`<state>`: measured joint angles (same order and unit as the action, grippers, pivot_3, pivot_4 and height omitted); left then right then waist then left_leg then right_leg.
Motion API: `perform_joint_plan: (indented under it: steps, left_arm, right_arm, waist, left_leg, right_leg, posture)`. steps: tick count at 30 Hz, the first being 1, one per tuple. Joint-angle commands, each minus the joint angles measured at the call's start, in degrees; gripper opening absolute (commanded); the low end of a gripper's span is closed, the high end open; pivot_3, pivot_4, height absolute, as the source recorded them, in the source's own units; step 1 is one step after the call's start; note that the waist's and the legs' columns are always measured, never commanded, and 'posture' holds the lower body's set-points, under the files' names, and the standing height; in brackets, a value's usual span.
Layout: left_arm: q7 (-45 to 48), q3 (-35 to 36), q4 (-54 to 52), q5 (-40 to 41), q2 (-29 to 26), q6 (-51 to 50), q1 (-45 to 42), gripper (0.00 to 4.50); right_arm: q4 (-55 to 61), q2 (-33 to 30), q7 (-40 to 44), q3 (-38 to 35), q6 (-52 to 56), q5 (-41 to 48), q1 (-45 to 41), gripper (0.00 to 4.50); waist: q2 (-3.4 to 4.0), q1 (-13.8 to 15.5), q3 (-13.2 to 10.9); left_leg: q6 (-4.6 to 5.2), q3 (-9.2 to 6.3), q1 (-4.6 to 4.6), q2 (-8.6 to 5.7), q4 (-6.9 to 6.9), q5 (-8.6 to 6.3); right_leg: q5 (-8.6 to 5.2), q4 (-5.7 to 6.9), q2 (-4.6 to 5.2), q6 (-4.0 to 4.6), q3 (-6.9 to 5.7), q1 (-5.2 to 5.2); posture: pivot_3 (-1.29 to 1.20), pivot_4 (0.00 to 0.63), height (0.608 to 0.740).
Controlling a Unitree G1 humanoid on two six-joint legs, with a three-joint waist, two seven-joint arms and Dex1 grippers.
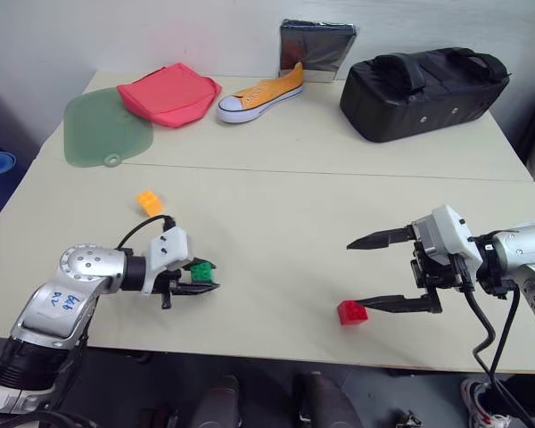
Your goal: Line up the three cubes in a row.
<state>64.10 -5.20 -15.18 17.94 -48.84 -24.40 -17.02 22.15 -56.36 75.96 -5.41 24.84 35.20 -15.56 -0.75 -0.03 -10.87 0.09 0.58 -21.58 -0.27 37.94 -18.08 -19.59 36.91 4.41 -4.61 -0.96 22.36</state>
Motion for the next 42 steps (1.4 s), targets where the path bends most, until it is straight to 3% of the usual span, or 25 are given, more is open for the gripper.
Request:
perform_joint_plan:
  steps: [1,14,27,42]
  left_arm:
    - [2.96,-5.61,-3.08,-2.64,0.69,3.84,-2.68,1.52]
    - [2.93,-18.72,2.08,-8.70,12.05,2.65,-13.06,1.52]
    - [-2.60,-20.18,-6.13,-9.64,13.89,-7.83,-8.40,1.52]
    - [-6.06,-24.93,-3.84,-13.98,17.34,-7.76,-10.82,1.52]
  right_arm:
    - [2.48,-1.57,1.53,-0.76,-3.96,-2.58,3.49,4.50]
    - [8.26,-1.61,-2.17,-5.86,-2.45,-1.32,12.58,4.50]
    - [11.04,-1.96,-3.02,-7.79,-2.73,-0.68,17.41,4.50]
    - [11.23,-1.90,-2.89,-7.15,-2.35,-0.77,17.21,4.50]
  waist:
    - [0.00,0.08,0.00]
    - [0.00,-0.01,0.00]
    - [0.00,0.15,0.00]
    - [-0.01,0.36,0.00]
  left_leg:
    - [0.00,0.00,0.00,-0.01,0.00,0.00]
    - [0.07,0.04,-0.01,-0.02,0.14,0.04]
    - [0.06,0.01,-0.01,-0.01,0.16,0.06]
    - [0.08,0.00,0.08,-0.01,0.19,0.06]
  right_leg:
    - [0.00,-0.01,0.00,0.00,-0.01,-0.02]
    - [0.04,0.11,-0.14,-0.07,0.04,-0.02]
    - [0.04,0.11,-0.16,-0.08,0.07,-0.06]
    - [0.06,0.08,-0.16,-0.12,0.06,-0.18]
  posture:
    - [0.00,0.150,0.740]
    - [0.00,0.150,0.740]
    - [0.00,0.150,0.740]
    - [0.00,0.150,0.740]
